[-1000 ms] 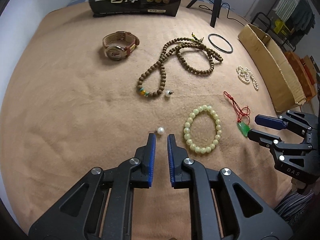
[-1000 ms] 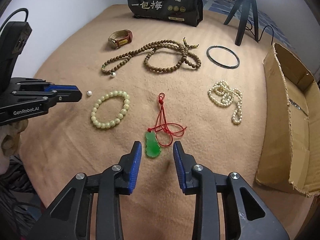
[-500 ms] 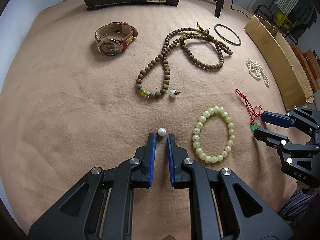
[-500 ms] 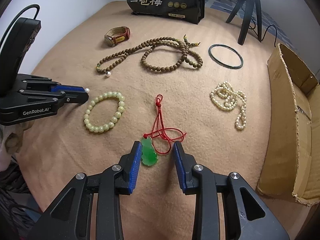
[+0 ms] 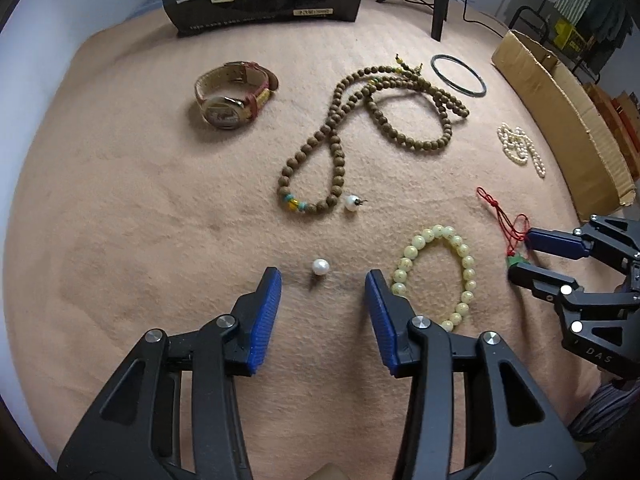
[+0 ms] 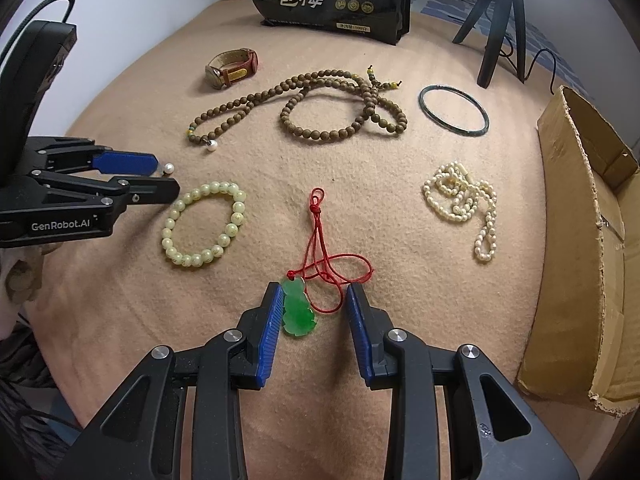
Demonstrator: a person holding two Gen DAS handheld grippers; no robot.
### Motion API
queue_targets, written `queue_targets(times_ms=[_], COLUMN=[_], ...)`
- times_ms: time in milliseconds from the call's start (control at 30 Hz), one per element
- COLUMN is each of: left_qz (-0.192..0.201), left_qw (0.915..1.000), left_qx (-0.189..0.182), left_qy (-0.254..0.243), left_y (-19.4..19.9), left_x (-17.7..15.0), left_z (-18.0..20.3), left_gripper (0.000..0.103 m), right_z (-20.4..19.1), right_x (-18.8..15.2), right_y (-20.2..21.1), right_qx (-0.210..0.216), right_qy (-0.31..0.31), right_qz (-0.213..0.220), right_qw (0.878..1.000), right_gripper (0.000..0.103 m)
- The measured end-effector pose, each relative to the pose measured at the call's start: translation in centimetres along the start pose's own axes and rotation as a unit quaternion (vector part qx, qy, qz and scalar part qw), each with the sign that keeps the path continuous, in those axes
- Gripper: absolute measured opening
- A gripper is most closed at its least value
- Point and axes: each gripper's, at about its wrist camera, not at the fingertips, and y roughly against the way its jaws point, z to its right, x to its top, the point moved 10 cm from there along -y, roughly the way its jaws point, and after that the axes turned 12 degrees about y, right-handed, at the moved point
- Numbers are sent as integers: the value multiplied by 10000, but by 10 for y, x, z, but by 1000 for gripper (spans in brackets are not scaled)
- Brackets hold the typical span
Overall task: Organize jewelry
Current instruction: 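Close right tool on green jade pendant while left tool closes on white pearl bead, then carry the pendant in the right tool and pearl in the left tool over the box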
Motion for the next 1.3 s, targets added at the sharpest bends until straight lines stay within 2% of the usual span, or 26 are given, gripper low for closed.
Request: queue_targets(times_ms=[200, 233, 300, 400, 467, 500, 600, 667, 1000, 1300], left_qz=[105, 137, 168, 145, 110, 119, 135, 137, 469, 942], left_qw=[9999, 9998, 9997, 9997, 9997, 9996, 9995, 9996, 9988, 9946], left_qx=[85, 105, 117, 49, -19, -28, -40, -78, -154, -369], left_qy=[-32, -71, -151, -201, -216, -240, -277, -218, 35, 216], left_y=[-5, -5, -4, -6, -6, -6, -4, -1, 33, 79], left_x=[8, 9, 9, 8, 5, 4, 2, 1, 9, 23], left_z=[-10, -11, -11, -7, -4, -2, -1, -2, -10, 1], left_gripper=[43, 39, 24, 10, 6, 6, 6, 6, 6, 6], right_z=[-1, -1, 0, 0, 0, 0, 0, 1, 3, 17], right_x=[0, 0, 0, 0, 1, 1, 1, 0, 8, 23], right_y=[0, 0, 0, -1, -2, -2, -2, -1, 25, 75], right_qx=[2, -2, -7, -3, 3, 2, 16, 69, 49, 11], right_qy=[26, 36, 45, 30, 29, 34, 8, -73, -70, -258], right_qz=[-9, -9, -16, -24, -31, -38, -48, -30, 308, 854], right_qw=[10000, 10000, 10000, 10000, 10000, 10000, 10000, 9999, 9995, 9960], right_gripper=[31, 31, 31, 31, 31, 31, 13, 6, 4, 4])
